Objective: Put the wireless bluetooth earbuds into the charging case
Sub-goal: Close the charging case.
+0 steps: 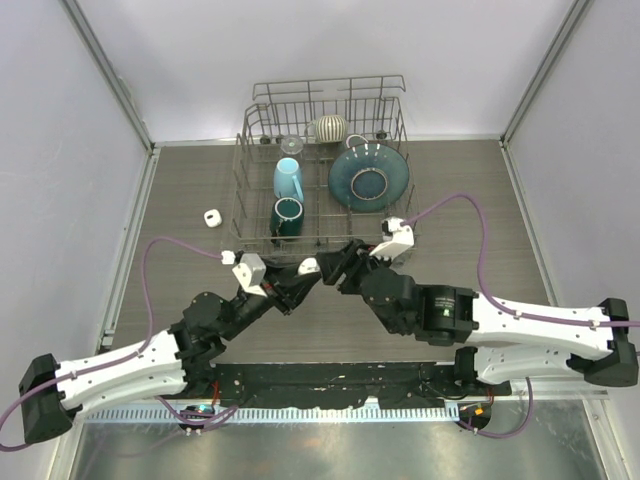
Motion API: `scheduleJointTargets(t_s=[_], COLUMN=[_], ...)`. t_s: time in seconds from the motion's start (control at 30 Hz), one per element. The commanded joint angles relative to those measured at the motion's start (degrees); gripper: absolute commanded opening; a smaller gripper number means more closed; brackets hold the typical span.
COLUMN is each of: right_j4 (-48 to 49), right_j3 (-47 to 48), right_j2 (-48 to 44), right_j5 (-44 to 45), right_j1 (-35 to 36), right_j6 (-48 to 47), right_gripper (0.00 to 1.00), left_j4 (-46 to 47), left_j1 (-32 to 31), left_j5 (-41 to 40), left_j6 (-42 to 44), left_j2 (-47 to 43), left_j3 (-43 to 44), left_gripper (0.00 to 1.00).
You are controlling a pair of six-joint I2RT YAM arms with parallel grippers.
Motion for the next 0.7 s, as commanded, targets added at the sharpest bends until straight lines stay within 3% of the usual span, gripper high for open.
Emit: scheduleJointTargets(t_s=[0.0, 0.2, 0.4, 0.6, 0.67], right_j4=[-7.98, -14.84, -17.13, -17.57, -17.57], right_j3=[-4.79, -8.13, -10.86, -11.22, -11.39], right_j2=[-7.00, -16.31, -21.07, -21.17, -20.90], right_j5=[1.24, 3.81, 3.20, 1.88, 1.18], right_j1=[2.60, -1.00, -3.55, -4.87, -5.14], right_j6=[0.09, 4.14, 5.02, 4.84, 4.93], right_gripper=[0.60, 0.67, 0.70, 0.73, 0.73], left_j4=[8.48, 1.62, 2.85, 4.18, 2.07], left_j1=[1.15, 1.15, 1.15, 1.15, 1.15], left_j5=[-3.52, -1.32, 0.88, 2.55, 5.17], left_j6=[-3.91, -16.03, -21.58, -26.50, -27.38], left_j2=[-4.63, -6.13, 3.42, 16.71, 21.63], left_j3=[-3.31, -14.81, -18.53, -14.67, -11.35], left_gripper=[0.00, 0.00, 0.02, 0.19, 0.42])
